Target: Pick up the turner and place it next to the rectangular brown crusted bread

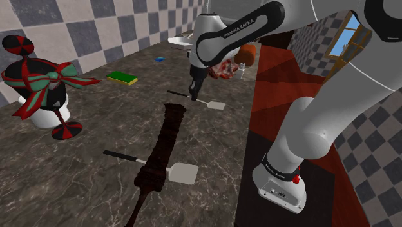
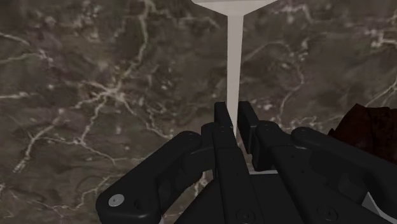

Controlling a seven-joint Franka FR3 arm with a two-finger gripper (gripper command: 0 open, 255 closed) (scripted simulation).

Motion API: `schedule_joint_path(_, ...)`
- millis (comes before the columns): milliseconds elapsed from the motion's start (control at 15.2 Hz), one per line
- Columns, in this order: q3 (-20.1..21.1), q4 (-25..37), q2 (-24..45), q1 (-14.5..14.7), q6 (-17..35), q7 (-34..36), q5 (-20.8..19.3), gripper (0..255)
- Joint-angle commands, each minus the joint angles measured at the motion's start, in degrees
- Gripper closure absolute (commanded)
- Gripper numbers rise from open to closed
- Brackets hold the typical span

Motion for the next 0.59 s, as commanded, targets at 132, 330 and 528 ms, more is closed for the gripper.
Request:
schedule_joint_path(132, 0.2, 1.6, -1.5, 0.0, -3.1, 0.2, -0.2, 255)
schedule_joint_path(330, 0.4, 3.0, -2.6, -0.1, -5.6, 0.4, -0.2, 255)
schedule_joint_path(528, 0.5, 4.6, -3.6, -0.1, -8.1, 0.5, -0.3, 255)
